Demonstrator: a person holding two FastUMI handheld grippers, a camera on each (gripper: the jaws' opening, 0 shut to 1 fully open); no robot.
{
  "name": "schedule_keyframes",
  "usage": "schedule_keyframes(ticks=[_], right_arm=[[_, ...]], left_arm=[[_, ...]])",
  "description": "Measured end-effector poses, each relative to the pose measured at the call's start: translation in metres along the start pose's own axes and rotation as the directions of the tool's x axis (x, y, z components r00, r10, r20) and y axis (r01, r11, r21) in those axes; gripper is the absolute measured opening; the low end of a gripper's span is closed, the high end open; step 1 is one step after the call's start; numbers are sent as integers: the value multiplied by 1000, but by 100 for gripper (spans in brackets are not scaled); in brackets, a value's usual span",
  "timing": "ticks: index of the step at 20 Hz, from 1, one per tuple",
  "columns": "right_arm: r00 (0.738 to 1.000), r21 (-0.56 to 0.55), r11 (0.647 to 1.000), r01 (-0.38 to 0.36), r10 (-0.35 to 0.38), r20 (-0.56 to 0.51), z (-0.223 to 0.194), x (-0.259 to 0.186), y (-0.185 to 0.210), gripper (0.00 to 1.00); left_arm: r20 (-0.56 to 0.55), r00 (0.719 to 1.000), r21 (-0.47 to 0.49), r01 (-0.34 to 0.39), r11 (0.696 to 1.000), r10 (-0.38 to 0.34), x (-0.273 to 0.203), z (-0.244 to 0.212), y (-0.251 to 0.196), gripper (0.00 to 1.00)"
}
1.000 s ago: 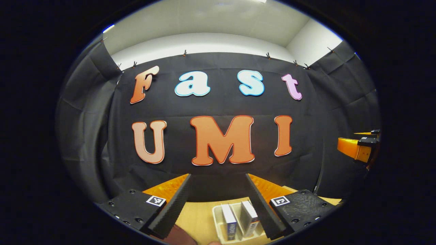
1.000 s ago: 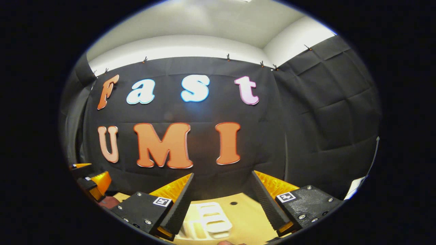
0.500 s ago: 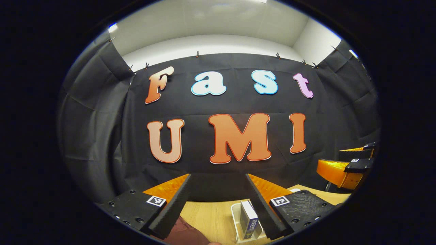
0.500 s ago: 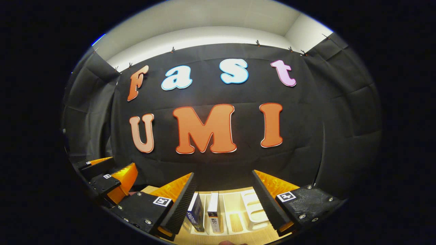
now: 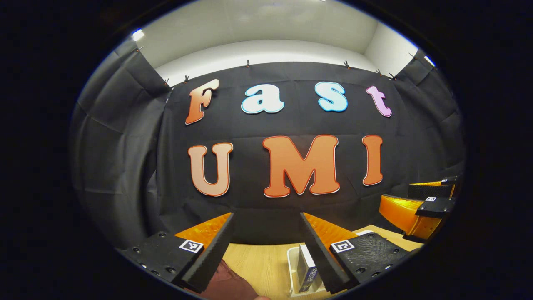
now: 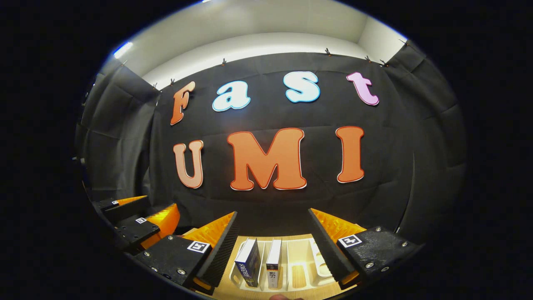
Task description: Open the schoolbag, grab two books from the bookshelf and put them into the schoolbag.
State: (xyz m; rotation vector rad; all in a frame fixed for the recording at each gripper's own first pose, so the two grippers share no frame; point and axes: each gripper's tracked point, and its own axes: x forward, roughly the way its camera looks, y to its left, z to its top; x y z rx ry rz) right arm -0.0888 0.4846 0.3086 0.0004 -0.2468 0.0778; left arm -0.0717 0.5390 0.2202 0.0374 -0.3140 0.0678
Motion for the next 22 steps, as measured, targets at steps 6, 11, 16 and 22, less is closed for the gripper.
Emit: schedule_keyframes(ticks=[6, 11, 16, 22], right_arm=[[1000, -2, 1000, -10, 10, -7, -3, 4, -1, 96], [1000, 5, 1000, 1, -1, -31, -10, 2, -8, 96], [999, 21, 1000, -2, 3, -49, -17, -11, -2, 96], [999, 5, 1000, -1, 1, -53, -20, -19, -4, 96]], left_arm=[[-7, 999, 20, -34, 999, 34, -2, -2, 8, 95], [-19, 999, 23, -49, 999, 49, -3, -6, 14, 96], [-39, 998, -8, -44, 999, 43, -10, -21, 11, 97], [-28, 999, 6, -30, 1000, 30, -12, -18, 3, 96]])
